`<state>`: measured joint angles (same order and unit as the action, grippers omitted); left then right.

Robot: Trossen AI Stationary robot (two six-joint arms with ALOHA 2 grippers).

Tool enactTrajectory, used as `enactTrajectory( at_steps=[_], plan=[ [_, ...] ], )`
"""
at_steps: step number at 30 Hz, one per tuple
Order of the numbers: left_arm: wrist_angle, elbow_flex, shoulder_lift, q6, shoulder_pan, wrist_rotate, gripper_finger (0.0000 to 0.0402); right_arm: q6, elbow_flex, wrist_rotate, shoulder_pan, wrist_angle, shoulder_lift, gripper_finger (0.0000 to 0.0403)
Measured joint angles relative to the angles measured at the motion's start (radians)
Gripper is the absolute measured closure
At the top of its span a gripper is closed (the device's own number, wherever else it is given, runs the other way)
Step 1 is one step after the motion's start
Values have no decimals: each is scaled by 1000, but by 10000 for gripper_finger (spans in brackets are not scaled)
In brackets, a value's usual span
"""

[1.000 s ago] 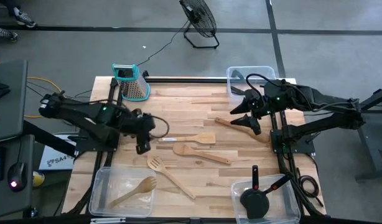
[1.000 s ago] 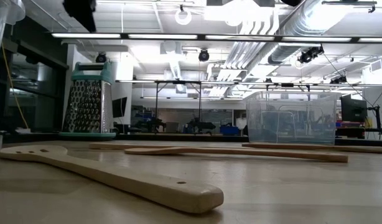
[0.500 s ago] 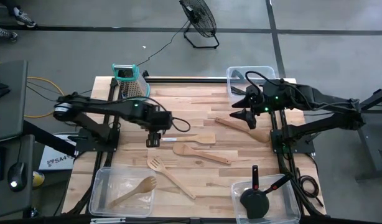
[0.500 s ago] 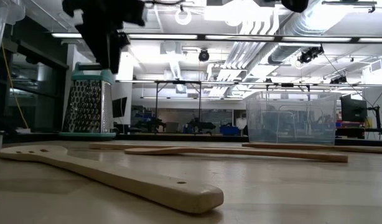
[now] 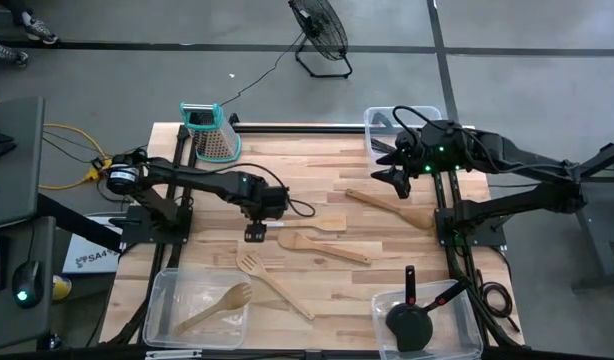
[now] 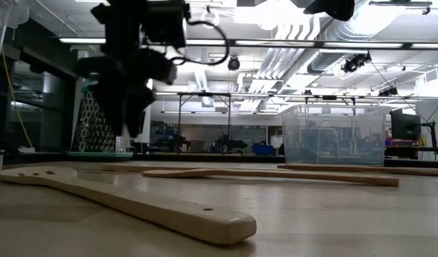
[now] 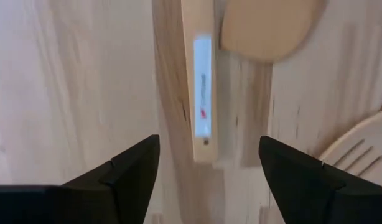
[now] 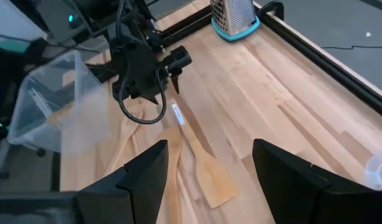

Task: Pick & Place Kitchen Items
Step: Put the light brown spatula into the bottom right transparent bin

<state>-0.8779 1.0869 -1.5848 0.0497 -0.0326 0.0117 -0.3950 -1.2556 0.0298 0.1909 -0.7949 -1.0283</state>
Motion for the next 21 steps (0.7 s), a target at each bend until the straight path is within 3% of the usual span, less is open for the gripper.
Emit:
enactTrajectory(
  at_steps=[11, 21],
  plan=[
    [119, -133, 2, -4, 0, 50, 142, 91, 0, 81, 46, -35, 0, 177],
    [158, -150, -2, 2, 0, 50, 142, 135, 0, 82, 47, -76, 0, 177]
  ],
)
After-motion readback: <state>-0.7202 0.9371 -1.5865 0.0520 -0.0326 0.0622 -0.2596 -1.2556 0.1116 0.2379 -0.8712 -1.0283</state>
